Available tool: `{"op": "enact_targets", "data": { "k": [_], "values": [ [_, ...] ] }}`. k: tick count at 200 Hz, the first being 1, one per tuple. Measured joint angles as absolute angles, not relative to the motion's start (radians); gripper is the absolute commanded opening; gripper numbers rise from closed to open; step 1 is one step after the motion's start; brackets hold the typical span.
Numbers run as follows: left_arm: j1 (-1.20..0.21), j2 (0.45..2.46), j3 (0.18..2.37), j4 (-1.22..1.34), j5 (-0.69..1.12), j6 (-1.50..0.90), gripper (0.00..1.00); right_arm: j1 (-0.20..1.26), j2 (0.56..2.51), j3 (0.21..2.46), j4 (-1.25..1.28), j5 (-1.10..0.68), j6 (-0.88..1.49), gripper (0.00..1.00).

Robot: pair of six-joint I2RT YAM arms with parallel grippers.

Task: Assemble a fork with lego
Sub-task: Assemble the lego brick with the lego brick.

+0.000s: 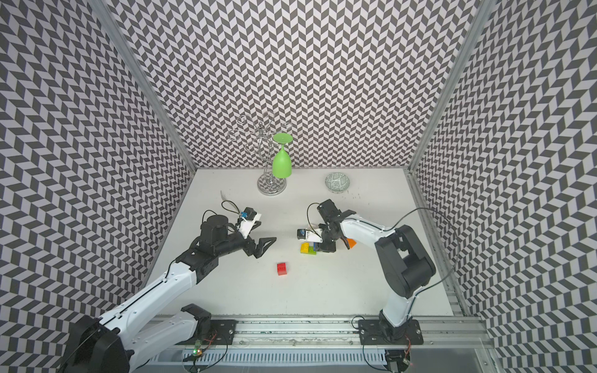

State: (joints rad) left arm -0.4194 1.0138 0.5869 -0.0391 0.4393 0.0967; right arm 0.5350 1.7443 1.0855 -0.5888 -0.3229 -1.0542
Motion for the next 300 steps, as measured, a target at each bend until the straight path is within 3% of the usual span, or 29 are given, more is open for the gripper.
{"op": "enact_targets", "data": {
  "k": [300],
  "values": [
    [-0.419, 1.021, 0.587, -0.038, 0.439, 0.096, 0.98, 0.550, 1.734, 1.046, -0.560, -0.339, -0.991, 0.00]
  ]
}}
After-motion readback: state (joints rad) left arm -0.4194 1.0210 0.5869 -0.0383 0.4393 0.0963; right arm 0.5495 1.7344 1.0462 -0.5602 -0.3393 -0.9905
